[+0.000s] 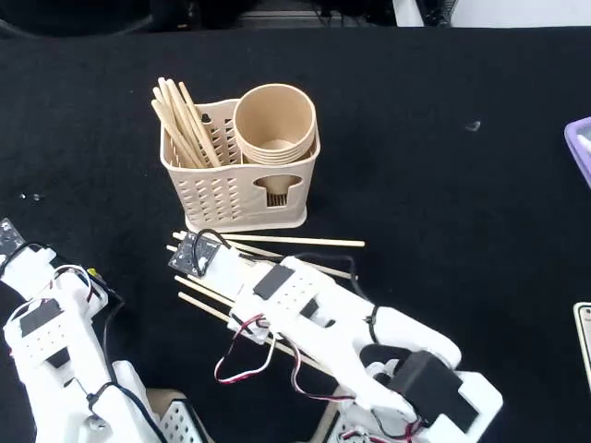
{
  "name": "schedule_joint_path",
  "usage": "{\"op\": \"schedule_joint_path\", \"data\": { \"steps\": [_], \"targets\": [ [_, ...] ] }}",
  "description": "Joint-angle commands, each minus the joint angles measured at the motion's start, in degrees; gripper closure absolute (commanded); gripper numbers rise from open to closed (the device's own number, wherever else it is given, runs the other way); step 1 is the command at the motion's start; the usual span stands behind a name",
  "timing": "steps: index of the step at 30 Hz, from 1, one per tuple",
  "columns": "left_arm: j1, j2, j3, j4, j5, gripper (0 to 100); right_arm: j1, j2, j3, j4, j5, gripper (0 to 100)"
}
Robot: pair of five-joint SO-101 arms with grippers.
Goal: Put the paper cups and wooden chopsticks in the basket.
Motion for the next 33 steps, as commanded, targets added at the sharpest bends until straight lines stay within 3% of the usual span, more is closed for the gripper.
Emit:
{"op": "schedule_joint_path", "data": {
  "steps": [1,9,12,15,28,33],
  "targets": [
    [0.48,-0.79,-1.45,-0.79,-0.09,79,0.79,2.07,-3.03,-0.7,0.53,89.4],
    [0.48,-0.79,-1.45,-0.79,-0.09,79,0.7,9.19,-9.63,4.75,0.53,90.0],
    [0.48,-0.79,-1.45,-0.79,-0.09,79,0.7,11.38,-11.82,6.51,0.62,99.4],
    [0.48,-0.79,-1.45,-0.79,-0.09,79,0.88,10.51,-11.91,6.42,0.62,98.9],
    [0.48,-0.79,-1.45,-0.79,-0.09,79,1.14,-22.11,-12.35,18.11,2.99,98.8],
    [0.48,-0.79,-1.45,-0.79,-0.09,79,1.14,-31.69,-19.03,18.73,3.52,98.8]
  ]
}}
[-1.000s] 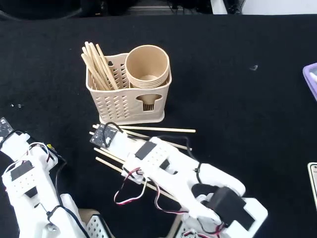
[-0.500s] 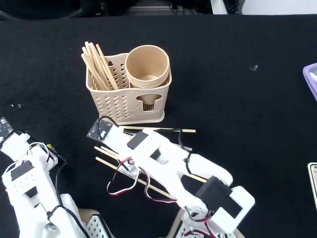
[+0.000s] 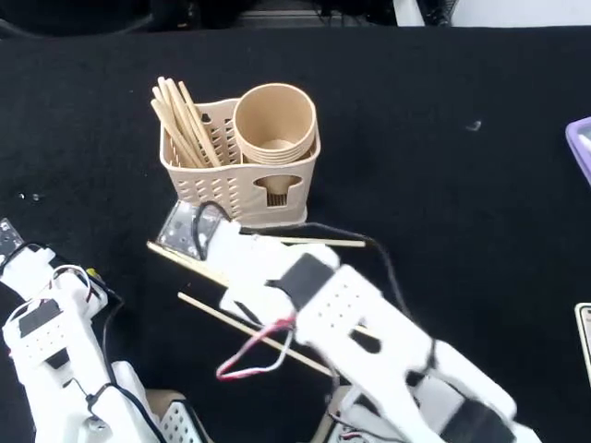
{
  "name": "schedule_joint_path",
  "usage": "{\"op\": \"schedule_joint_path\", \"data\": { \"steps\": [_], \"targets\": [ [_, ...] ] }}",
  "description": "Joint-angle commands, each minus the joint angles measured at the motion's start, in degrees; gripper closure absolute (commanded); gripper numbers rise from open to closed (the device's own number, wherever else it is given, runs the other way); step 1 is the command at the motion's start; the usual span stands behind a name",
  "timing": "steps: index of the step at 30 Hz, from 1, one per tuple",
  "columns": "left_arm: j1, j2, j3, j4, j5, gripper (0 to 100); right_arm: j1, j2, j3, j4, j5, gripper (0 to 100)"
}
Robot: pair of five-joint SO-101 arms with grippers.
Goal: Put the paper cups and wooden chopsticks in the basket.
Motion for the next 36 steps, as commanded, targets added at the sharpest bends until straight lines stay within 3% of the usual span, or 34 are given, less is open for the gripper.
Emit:
{"op": "schedule_joint_path", "data": {
  "steps": [1,7,15,18,21,27,31,36],
  "targets": [
    [0.48,-0.79,-1.45,-0.79,-0.09,79,0.62,-8.57,-8.84,0.26,0.44,98.8],
    [0.48,-0.79,-1.45,-0.79,-0.09,79,0.7,-13.32,-21.05,-9.32,0.35,98.8],
    [0.57,-0.79,-1.36,-0.79,-0.09,79,3.08,-11.38,-13.14,-51.25,0.35,98.8],
    [0.57,-0.79,-1.36,-0.79,-0.09,79,4.75,-7.08,-9.8,-60.22,0.35,98.8],
    [0.57,-0.79,-1.36,-0.79,-0.09,79,5.89,-1.45,-9.89,-62.77,-0.88,98.8],
    [0.57,-0.79,-1.27,-0.79,-0.09,79,9.41,11.21,-13.58,-66.02,-11.78,98.8],
    [0.57,-0.79,-1.27,-0.79,-0.09,79,10.55,14.99,-13.58,-65.58,-13.27,98.7],
    [0.57,-0.79,-1.36,-0.79,-0.09,79,9.67,13.85,-15.87,-53.36,-13.1,96.0]
  ]
}}
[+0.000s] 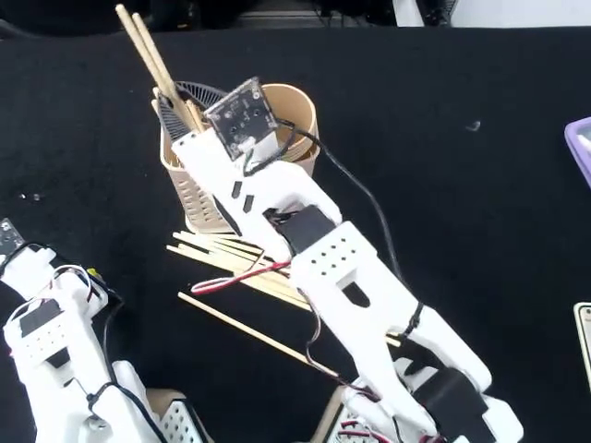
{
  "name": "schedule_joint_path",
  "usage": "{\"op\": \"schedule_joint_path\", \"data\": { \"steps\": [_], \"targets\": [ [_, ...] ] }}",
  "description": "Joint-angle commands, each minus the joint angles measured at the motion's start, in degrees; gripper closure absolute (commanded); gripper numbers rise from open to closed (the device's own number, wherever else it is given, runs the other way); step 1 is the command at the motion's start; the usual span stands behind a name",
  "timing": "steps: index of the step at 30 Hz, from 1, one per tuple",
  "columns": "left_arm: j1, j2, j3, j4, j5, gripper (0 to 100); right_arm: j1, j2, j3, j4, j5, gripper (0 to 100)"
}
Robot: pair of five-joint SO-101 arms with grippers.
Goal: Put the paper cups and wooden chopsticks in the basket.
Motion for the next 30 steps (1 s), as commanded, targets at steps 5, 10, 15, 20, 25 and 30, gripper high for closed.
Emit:
{"op": "schedule_joint_path", "data": {
  "steps": [5,10,15,20,25,30],
  "targets": [
    [0.57,-0.79,-1.36,-0.79,-0.09,79,0.18,-5.67,-14.02,25.93,-0.97,79.2],
    [0.57,-0.79,-1.36,-0.79,-0.09,79,0.44,-13.32,-24.4,41.05,-0.62,83.5],
    [0.57,-0.79,-1.27,-0.79,-0.09,79,2.73,-24.13,-24.48,55.47,-0.53,85.5],
    [0.57,-0.79,-1.27,-0.79,-0.09,79,10.9,-34.15,-11.38,74.55,0.53,86.1],
    [0.57,-0.79,-1.45,-0.79,-0.09,79,21.98,-37.05,13.05,75.78,9.76,86.1],
    [0.57,-0.79,-1.45,-0.79,-0.09,79,24.35,-35.38,35.12,57.05,12.22,86.1]
  ]
}}
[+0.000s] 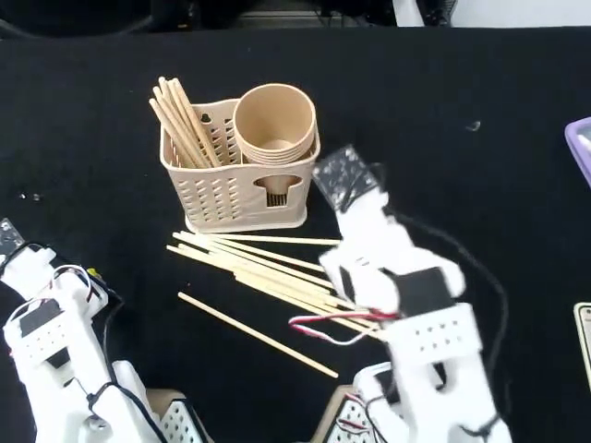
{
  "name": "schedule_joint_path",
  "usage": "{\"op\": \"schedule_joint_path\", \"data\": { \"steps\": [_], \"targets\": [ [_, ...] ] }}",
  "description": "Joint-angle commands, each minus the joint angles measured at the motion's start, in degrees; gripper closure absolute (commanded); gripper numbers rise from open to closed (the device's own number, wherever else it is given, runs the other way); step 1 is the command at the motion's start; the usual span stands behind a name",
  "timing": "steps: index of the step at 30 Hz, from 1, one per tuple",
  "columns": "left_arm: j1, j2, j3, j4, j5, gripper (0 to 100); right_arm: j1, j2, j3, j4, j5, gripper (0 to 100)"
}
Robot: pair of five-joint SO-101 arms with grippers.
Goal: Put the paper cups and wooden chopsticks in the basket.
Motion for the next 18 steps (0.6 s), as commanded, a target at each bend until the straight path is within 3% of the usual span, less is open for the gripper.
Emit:
{"op": "schedule_joint_path", "data": {
  "steps": [1,8,18],
  "targets": [
    [0.57,-0.79,-1.45,-0.79,-0.09,79,-0.88,0.75,13.32,-12.57,2.11,86.1],
    [0.57,-0.79,-1.45,-0.79,-0.09,79,-12.48,1.54,22.99,-22.86,3.6,86.1],
    [0.66,-0.79,-1.45,-0.79,-0.09,79,-14.86,1.63,24.48,-25.76,4.04,86.0]
  ]
}}
